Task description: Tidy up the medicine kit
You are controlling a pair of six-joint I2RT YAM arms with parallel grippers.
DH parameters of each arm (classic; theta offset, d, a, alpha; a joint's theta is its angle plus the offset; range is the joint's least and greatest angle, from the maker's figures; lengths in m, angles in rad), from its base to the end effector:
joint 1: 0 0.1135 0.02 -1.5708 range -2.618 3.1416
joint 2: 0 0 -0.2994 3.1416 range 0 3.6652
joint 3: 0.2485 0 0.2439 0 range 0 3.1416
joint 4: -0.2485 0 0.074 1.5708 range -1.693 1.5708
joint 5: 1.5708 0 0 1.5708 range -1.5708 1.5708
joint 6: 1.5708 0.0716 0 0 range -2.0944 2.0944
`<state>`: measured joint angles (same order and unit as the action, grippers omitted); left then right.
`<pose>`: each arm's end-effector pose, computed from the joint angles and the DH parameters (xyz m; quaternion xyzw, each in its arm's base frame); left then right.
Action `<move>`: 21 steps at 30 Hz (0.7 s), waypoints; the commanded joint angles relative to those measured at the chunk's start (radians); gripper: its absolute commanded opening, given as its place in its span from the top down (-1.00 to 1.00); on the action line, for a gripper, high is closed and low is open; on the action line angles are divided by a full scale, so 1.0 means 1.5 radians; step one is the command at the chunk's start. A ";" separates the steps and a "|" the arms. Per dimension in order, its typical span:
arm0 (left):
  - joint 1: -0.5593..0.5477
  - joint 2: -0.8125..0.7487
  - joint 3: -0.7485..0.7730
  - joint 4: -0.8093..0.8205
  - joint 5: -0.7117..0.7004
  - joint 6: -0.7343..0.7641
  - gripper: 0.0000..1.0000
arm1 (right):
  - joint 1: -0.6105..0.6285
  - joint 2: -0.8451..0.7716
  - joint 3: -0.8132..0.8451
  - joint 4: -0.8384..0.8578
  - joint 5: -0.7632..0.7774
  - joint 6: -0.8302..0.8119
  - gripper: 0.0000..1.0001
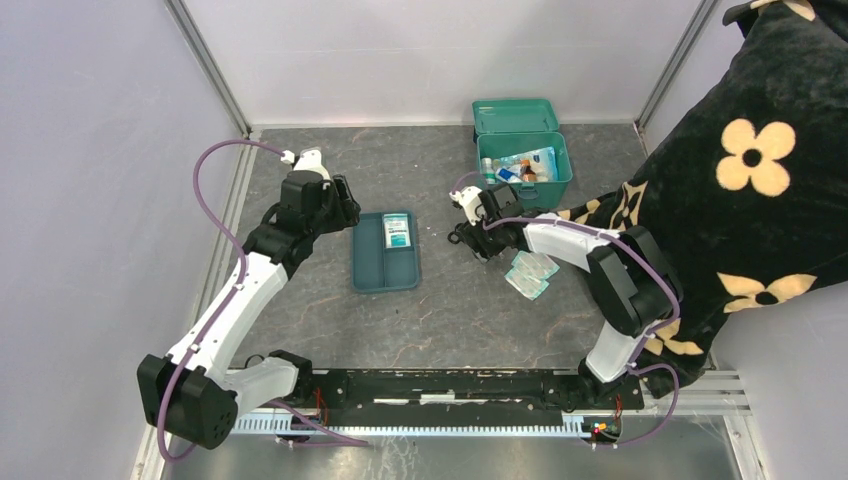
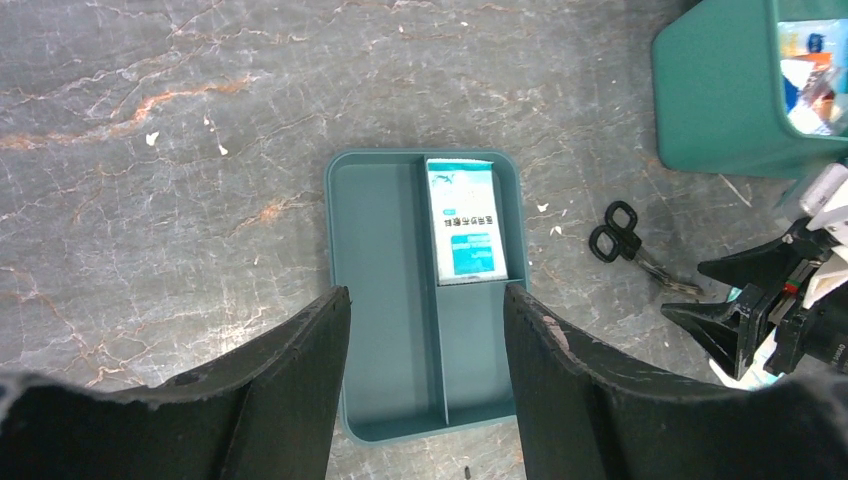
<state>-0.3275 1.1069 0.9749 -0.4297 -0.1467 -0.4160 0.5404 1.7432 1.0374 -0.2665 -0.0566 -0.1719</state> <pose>0.2409 -0.0708 0.3325 -0.0740 0.8706 -0.1154 0.4725 0.3171 0.1949 0.1806 -0.3409 0.8923 0.0806 0.2847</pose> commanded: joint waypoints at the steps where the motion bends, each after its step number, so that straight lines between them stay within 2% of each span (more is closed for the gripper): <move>1: -0.002 -0.004 0.003 0.046 0.007 0.021 -0.29 | -0.005 0.028 0.059 0.006 -0.016 -0.052 -0.28; 12: -0.001 0.000 0.002 0.041 0.003 0.026 -0.26 | -0.015 0.113 0.116 -0.041 -0.057 -0.068 -0.11; 21: -0.001 0.010 0.003 0.038 -0.003 0.027 -0.24 | -0.015 0.134 0.108 -0.098 -0.069 -0.054 0.14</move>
<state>-0.3275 1.1110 0.9749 -0.4088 -0.1467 -0.4149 0.5190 1.9015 1.2022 -0.3256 -0.1463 -0.2527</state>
